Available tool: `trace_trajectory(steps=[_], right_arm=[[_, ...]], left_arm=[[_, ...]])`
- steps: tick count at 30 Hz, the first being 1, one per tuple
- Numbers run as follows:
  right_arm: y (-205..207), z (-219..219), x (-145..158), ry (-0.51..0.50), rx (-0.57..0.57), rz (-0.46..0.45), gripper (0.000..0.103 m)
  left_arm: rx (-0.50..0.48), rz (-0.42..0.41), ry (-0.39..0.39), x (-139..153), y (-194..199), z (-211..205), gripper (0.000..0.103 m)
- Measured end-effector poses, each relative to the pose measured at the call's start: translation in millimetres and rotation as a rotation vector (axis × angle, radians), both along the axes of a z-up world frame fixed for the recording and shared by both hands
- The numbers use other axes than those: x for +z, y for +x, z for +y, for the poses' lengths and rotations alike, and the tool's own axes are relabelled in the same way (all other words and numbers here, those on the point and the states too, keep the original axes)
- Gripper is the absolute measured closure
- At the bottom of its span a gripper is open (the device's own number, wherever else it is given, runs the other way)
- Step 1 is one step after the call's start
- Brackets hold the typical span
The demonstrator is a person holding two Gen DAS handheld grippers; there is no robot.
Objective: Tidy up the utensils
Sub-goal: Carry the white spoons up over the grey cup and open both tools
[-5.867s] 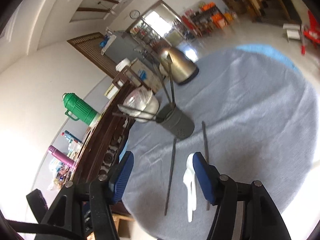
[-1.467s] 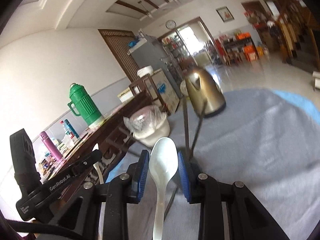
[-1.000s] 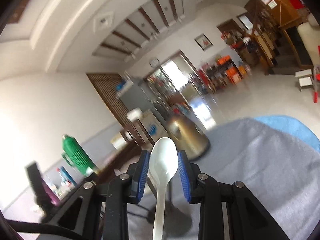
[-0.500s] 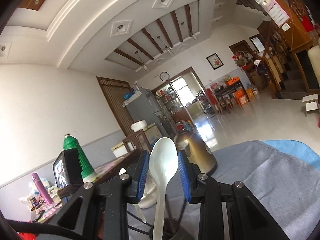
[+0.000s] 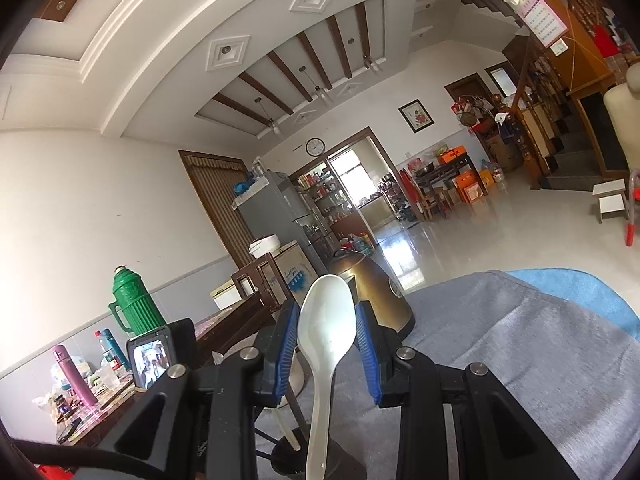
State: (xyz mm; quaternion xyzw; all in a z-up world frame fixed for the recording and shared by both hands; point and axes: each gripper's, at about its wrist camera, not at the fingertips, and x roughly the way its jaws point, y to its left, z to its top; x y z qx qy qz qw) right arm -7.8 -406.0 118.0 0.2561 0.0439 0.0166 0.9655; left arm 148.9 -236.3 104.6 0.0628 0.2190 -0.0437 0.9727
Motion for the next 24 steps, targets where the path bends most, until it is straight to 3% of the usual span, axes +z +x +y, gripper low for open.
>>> trace_trajectory(steps=[10, 12, 15, 21, 24], right_arm=[[-1, 12, 9, -0.034, 0.008, -0.012, 0.072], [2, 18, 15, -0.05, 0.015, -0.023, 0.071], [9, 33, 21, -0.08, 0.032, -0.037, 0.071], [39, 80, 15, -0.192, 0.047, -0.01, 0.071], [58, 101, 3, -0.26, 0.048, 0.02, 0.071]], left_arm=[[-0.027, -0.076, -0.056, 40, -28, 31, 0.069], [-0.002, -0.097, -0.061, 50, -37, 49, 0.061], [0.024, -0.107, -0.081, 55, -49, 76, 0.058], [0.085, -0.03, -0.055, 28, -73, 129, 0.054], [0.082, 0.077, -0.051, -4, -83, 151, 0.054]])
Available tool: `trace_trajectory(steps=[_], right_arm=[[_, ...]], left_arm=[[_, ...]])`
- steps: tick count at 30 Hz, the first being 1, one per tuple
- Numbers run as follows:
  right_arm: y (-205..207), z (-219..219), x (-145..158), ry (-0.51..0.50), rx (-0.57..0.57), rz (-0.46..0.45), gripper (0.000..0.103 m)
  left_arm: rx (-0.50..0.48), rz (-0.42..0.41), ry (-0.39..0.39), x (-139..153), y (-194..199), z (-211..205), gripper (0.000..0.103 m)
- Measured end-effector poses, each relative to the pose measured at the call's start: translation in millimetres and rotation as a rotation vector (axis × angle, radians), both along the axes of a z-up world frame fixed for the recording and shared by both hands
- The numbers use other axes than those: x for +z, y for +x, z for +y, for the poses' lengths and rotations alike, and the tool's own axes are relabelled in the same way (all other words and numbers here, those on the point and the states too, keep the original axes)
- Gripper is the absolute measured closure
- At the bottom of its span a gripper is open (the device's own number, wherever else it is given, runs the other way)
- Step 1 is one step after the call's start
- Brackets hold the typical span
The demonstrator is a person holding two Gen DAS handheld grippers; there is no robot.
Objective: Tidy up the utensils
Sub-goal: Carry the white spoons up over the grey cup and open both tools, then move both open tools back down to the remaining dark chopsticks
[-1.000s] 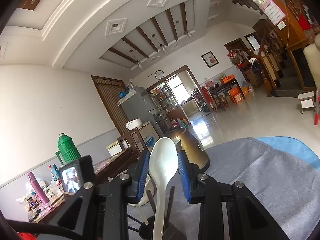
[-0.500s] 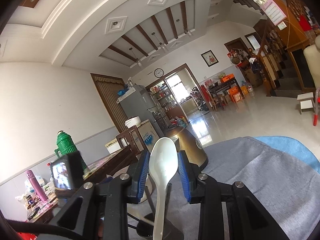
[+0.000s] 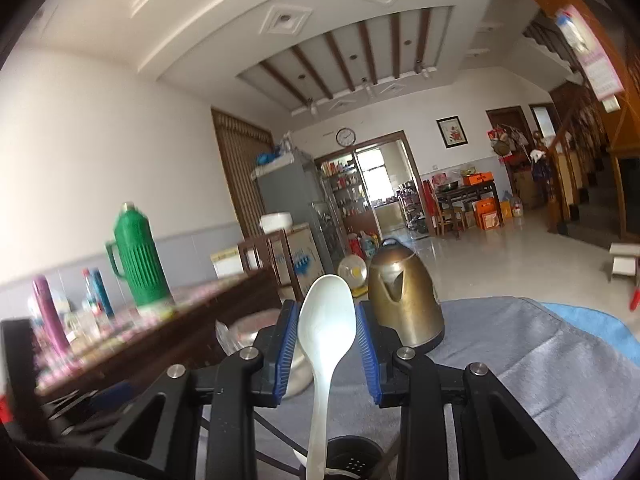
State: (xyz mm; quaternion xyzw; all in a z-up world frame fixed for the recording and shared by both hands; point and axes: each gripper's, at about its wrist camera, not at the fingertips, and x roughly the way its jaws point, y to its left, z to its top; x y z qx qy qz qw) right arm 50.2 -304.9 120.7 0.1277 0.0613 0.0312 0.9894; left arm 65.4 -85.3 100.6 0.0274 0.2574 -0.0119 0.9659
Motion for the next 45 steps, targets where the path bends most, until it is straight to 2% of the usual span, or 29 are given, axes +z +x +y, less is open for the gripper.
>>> trace_trajectory(steps=[7, 14, 15, 18, 21, 25, 30, 35, 37, 42, 45], right_arm=[[46, 26, -37, -0.118, -0.026, 0.12, 0.07], [39, 35, -48, -0.145, -0.013, 0.169, 0.069], [35, 34, -46, -0.134, -0.009, 0.169, 0.067], [25, 30, -39, -0.095, -0.002, 0.178, 0.033], [8, 30, -26, -0.092, 0.003, 0.141, 0.033], [-27, 17, -8, -0.037, -0.006, 0.083, 0.033], [-76, -4, 7, -0.014, -0.042, 0.065, 0.035], [-112, -33, -8, 0.051, -0.046, 0.162, 0.049], [-119, -44, -22, 0.073, -0.049, 0.227, 0.061], [-134, -61, -57, 0.123, -0.037, 0.376, 0.062], [-142, -68, -70, 0.155, -0.035, 0.419, 0.062]], left_arm=[[-0.012, 0.177, -0.007, -50, -11, 15, 0.054], [-0.03, 0.197, -0.027, -51, -11, 19, 0.054], [-0.029, 0.196, -0.032, -49, -11, 21, 0.054], [-0.027, 0.189, -0.034, -44, -17, 20, 0.054], [-0.036, 0.187, -0.027, -42, -24, 16, 0.054], [-0.054, 0.192, 0.007, -40, -36, 7, 0.054], [-0.071, 0.24, 0.06, -47, -52, -4, 0.051], [-0.081, 0.279, 0.092, -58, -74, -16, 0.046], [-0.079, 0.295, 0.107, -64, -83, -21, 0.046], [-0.079, 0.305, 0.148, -63, -101, -32, 0.046], [-0.06, 0.281, 0.173, -57, -109, -36, 0.044]])
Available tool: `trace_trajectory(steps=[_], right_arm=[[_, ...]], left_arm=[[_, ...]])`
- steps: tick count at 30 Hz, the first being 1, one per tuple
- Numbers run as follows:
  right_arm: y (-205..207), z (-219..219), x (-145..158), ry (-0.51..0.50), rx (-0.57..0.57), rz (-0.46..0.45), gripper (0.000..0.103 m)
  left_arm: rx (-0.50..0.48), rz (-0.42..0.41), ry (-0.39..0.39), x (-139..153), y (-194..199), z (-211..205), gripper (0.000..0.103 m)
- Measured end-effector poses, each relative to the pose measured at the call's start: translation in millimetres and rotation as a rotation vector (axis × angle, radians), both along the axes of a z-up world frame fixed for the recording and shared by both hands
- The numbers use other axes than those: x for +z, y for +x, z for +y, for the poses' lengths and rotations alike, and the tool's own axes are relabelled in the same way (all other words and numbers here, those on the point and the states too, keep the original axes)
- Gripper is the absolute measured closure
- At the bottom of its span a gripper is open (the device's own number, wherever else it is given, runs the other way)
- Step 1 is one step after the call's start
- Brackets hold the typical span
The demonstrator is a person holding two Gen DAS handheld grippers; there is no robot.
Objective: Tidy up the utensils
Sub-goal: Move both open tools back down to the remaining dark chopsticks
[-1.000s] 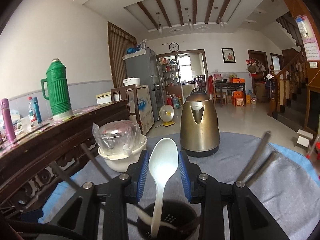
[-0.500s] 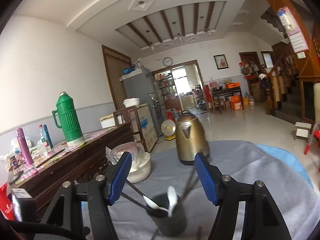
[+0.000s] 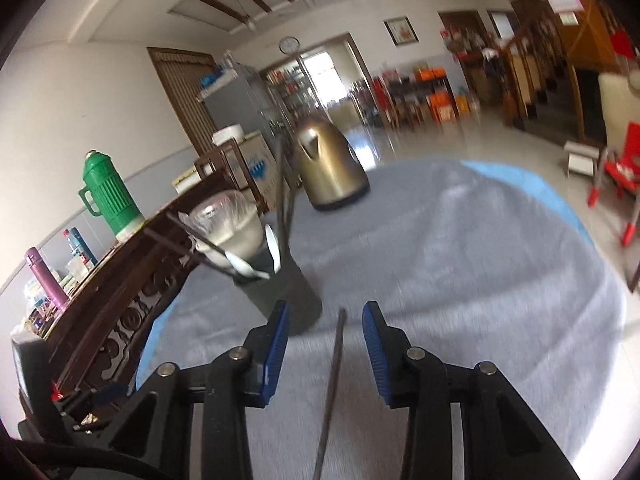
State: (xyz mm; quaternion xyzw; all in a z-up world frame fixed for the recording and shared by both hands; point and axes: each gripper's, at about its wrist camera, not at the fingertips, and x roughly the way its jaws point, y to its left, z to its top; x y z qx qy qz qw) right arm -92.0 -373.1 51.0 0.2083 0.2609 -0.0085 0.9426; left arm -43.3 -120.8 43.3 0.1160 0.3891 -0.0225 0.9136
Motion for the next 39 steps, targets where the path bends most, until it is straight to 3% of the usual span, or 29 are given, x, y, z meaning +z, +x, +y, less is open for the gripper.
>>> trace_trajectory(steps=[15, 39], right_arm=[[-6, 3, -41, 0.063, 0.048, 0.124, 0.061], [12, 14, -63, 0.082, 0.078, 0.187, 0.061]], left_arm=[[-0.004, -0.022, 0.05, 0, -12, -6, 0.042], [-0.037, 0.054, 0.057, -29, 4, -17, 0.042]])
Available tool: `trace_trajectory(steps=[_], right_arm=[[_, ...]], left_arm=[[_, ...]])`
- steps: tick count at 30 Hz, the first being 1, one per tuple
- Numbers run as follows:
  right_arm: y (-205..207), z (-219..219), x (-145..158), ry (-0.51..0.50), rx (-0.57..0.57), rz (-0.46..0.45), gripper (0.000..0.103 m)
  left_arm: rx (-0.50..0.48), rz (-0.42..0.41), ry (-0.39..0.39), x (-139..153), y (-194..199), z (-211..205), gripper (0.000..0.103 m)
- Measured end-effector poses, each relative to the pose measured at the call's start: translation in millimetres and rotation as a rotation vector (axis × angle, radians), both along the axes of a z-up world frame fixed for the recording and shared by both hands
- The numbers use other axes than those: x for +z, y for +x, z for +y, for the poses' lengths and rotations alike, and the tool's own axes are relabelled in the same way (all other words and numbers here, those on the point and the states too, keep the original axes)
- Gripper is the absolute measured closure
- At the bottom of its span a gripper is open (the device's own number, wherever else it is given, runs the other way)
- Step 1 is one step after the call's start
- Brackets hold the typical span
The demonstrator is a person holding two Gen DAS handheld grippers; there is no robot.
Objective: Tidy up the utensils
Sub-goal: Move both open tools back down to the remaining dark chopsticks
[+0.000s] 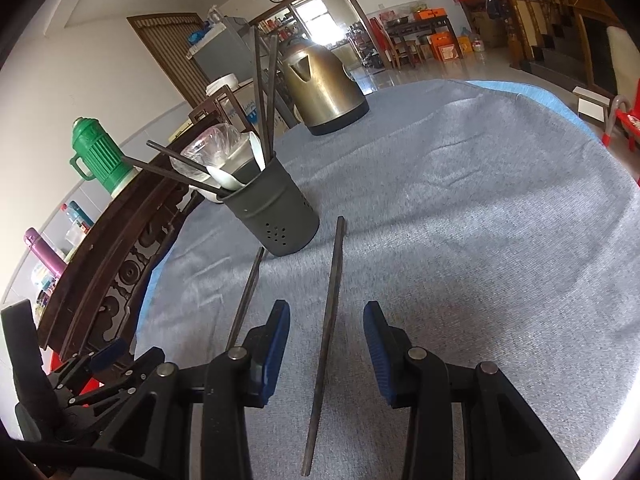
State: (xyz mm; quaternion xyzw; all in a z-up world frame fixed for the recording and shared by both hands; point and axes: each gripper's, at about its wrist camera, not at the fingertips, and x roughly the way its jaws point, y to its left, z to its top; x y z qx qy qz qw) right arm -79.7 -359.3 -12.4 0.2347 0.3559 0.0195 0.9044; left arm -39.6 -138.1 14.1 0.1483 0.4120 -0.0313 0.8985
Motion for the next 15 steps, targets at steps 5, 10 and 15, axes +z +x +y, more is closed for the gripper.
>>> trace_trajectory(steps=[5, 10, 15], right_arm=[[5, 3, -3, -0.003, 0.002, 0.011, 0.061], [10, 5, -3, -0.008, 0.005, 0.021, 0.061], [17, 7, -4, -0.018, 0.008, 0.035, 0.061]], left_arm=[[0.001, 0.01, -0.005, -3, 5, 1, 0.042], [0.004, 0.02, -0.013, -5, 10, 1, 0.042], [0.0, 0.032, -0.019, -8, 16, 0, 0.042]])
